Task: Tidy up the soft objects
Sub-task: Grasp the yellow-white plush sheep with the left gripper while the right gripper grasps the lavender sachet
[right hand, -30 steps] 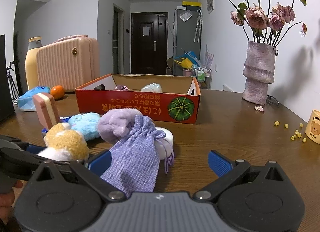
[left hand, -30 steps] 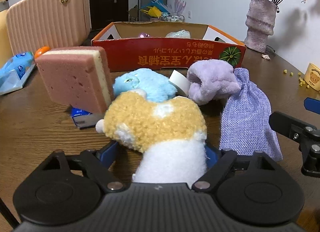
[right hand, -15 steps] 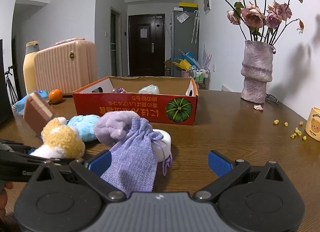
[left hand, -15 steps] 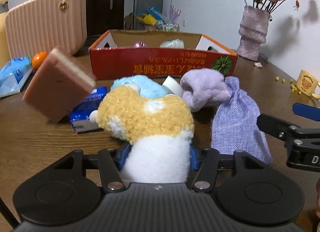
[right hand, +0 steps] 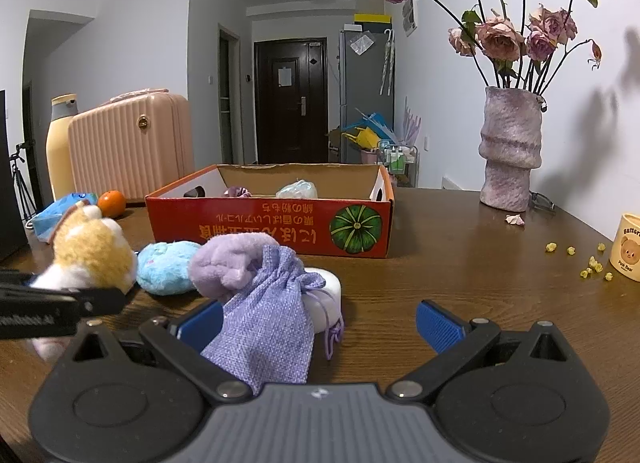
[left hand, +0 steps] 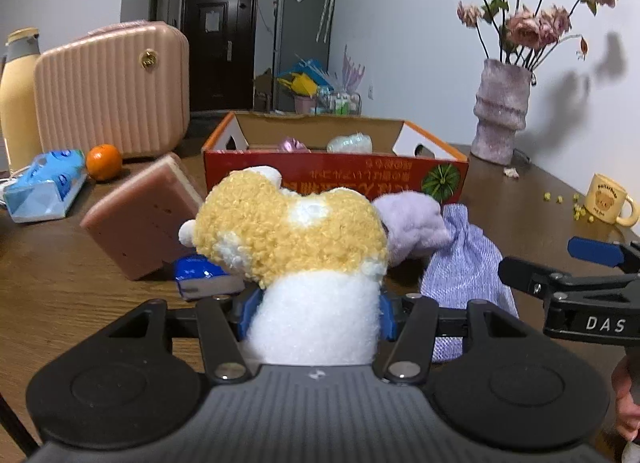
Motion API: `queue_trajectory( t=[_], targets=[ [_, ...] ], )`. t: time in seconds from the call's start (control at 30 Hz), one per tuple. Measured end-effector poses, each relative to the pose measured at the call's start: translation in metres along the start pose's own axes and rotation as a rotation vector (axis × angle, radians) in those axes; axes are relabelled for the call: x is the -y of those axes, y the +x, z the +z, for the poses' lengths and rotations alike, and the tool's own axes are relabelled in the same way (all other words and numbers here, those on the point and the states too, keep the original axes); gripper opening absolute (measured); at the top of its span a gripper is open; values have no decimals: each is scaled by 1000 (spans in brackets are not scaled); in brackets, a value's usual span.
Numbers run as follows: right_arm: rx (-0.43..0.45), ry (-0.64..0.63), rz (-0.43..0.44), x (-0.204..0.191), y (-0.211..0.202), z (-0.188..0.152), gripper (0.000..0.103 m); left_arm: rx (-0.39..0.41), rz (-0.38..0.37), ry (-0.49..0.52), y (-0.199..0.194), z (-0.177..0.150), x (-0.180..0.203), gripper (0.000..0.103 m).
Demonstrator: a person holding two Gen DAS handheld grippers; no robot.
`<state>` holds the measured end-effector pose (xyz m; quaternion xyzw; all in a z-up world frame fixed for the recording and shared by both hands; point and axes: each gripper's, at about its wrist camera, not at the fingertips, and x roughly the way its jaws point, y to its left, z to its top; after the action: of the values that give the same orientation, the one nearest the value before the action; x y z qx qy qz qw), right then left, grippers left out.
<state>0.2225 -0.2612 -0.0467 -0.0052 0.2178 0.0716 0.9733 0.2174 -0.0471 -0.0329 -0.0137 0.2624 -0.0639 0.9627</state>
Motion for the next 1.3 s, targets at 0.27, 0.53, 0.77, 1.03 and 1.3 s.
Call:
queue_trajectory(
  t=[0.27,0.53,0.77,1.03,1.3],
  targets=[
    [-9,-16,6,-9,1,-2,103,61,22,-10,-15,3,-9,56],
    [-55,-53,20,-31,10,-4,103,95,36,-31,-24,6,-23,56],
    [-110,-79,15,-49,22,-6,103,97,58,-38,-25,6,-34,56],
    [-179,-71,-26,-60,43,-6,99,102,58,-46,-27,6,-40,56],
    [-211,-67,-33,-64,51,-8,82,101,47,-41,-28,5,-39,56]
  ],
)
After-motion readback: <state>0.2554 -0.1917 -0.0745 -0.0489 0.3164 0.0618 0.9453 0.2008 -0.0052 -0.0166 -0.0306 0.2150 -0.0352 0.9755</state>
